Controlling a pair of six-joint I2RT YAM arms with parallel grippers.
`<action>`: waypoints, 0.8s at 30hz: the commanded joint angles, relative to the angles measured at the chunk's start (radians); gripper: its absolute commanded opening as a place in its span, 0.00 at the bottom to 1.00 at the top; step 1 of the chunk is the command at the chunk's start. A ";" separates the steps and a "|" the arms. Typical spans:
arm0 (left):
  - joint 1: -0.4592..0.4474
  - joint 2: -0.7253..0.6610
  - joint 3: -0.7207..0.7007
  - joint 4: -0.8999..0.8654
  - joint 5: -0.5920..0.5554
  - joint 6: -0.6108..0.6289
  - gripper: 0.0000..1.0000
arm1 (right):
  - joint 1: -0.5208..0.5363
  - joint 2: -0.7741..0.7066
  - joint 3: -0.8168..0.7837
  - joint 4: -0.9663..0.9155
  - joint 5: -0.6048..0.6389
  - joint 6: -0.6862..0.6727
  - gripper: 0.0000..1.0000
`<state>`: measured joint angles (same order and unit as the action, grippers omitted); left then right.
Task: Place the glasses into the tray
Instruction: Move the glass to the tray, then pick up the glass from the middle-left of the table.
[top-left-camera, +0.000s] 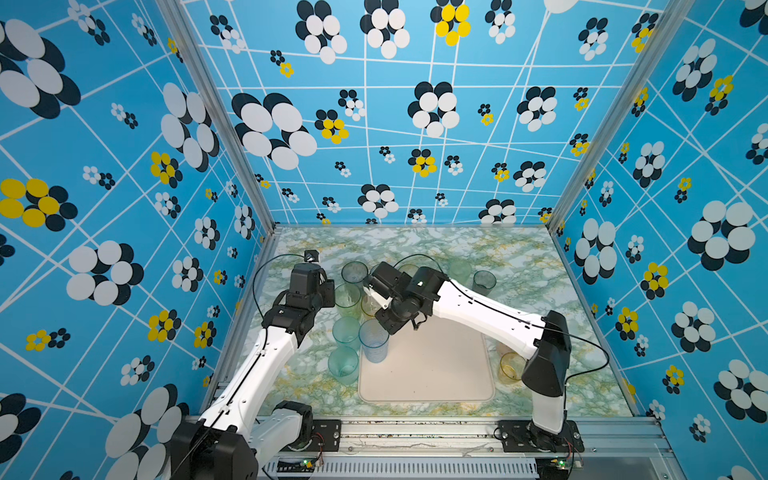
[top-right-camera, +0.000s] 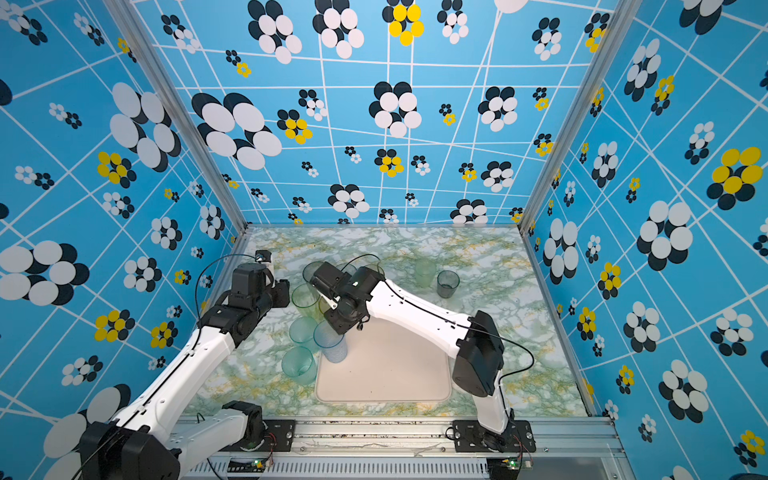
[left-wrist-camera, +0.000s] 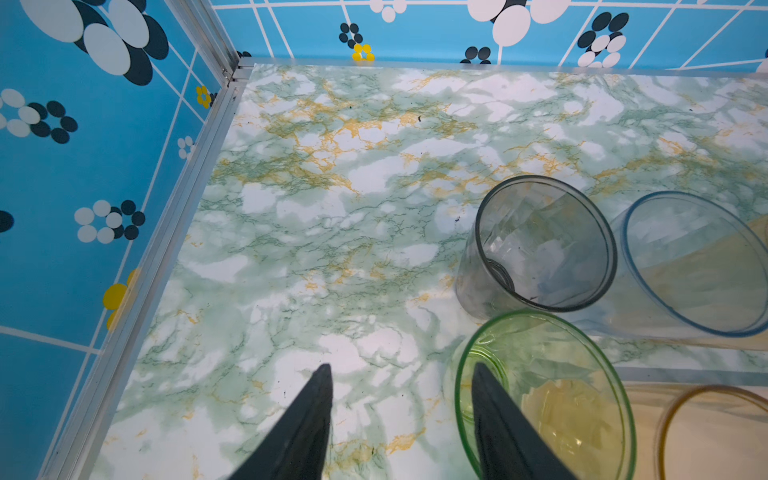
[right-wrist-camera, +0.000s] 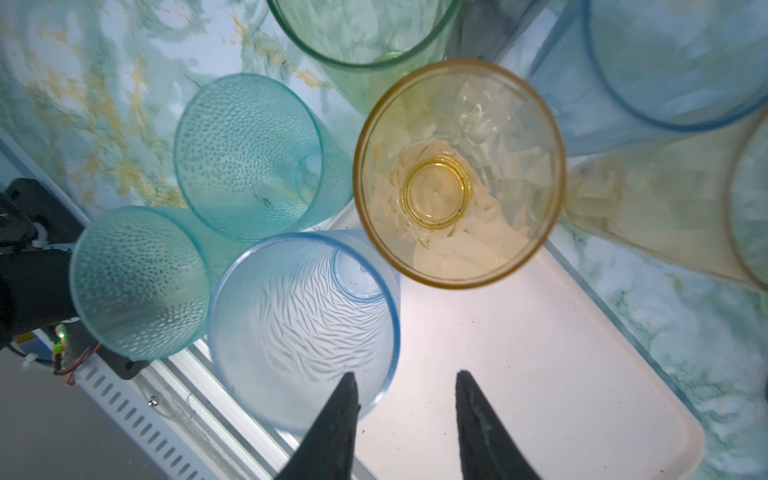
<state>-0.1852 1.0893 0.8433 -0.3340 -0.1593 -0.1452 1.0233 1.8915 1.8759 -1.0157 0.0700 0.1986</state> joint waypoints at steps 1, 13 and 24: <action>0.004 0.025 0.054 -0.049 0.035 0.002 0.54 | -0.041 -0.094 -0.029 0.050 0.020 -0.002 0.43; 0.027 0.131 0.231 -0.260 0.167 -0.022 0.48 | -0.144 -0.186 -0.118 0.104 0.011 -0.014 0.44; 0.031 0.219 0.269 -0.322 0.216 -0.028 0.47 | -0.188 -0.240 -0.210 0.143 -0.010 -0.021 0.45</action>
<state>-0.1635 1.2884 1.0878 -0.6144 0.0280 -0.1654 0.8474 1.7008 1.6897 -0.8967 0.0715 0.1909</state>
